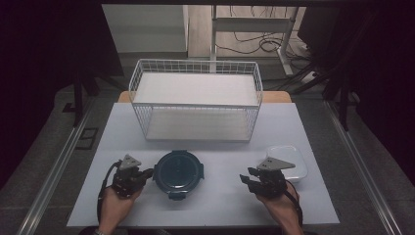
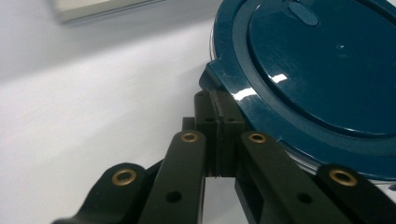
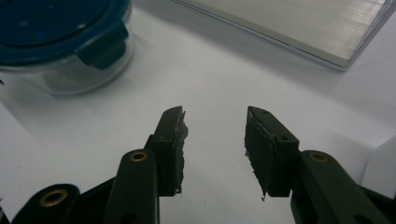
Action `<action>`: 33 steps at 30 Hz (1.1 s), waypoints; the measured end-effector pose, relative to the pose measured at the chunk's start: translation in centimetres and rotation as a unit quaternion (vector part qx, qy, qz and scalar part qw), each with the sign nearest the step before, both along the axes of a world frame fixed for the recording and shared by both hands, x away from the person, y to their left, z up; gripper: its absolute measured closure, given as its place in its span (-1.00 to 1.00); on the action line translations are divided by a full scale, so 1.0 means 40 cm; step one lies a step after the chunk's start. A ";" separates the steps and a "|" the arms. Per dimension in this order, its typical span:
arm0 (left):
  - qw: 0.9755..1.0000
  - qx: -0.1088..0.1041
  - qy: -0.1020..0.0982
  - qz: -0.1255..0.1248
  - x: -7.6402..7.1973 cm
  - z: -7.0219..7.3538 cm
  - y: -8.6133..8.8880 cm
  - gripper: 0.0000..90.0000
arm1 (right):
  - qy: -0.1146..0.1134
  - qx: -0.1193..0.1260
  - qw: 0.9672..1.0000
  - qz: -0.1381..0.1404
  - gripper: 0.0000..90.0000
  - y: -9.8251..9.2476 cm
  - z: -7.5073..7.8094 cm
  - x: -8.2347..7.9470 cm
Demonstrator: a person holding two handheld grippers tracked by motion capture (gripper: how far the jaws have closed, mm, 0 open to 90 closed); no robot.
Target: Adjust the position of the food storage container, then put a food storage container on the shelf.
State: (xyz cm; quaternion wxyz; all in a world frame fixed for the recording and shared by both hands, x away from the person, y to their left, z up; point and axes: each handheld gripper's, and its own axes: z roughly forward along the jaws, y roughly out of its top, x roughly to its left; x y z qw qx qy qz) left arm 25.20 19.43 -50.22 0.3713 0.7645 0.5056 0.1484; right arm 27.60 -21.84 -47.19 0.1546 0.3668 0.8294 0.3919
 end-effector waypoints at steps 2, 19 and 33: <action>1.000 -0.001 -0.001 -0.008 0.006 0.001 -0.023 1.00 | -0.001 0.002 1.000 -0.001 0.25 -0.003 0.001 -0.002; 0.997 -0.038 -0.005 -0.073 0.015 0.006 -0.090 0.68 | 0.008 0.003 1.000 -0.003 -0.03 -0.016 -0.008 -0.010; 0.990 -0.089 -0.005 -0.108 0.024 0.006 -0.052 -0.43 | 0.034 0.037 0.998 0.038 -0.42 0.029 -0.007 0.008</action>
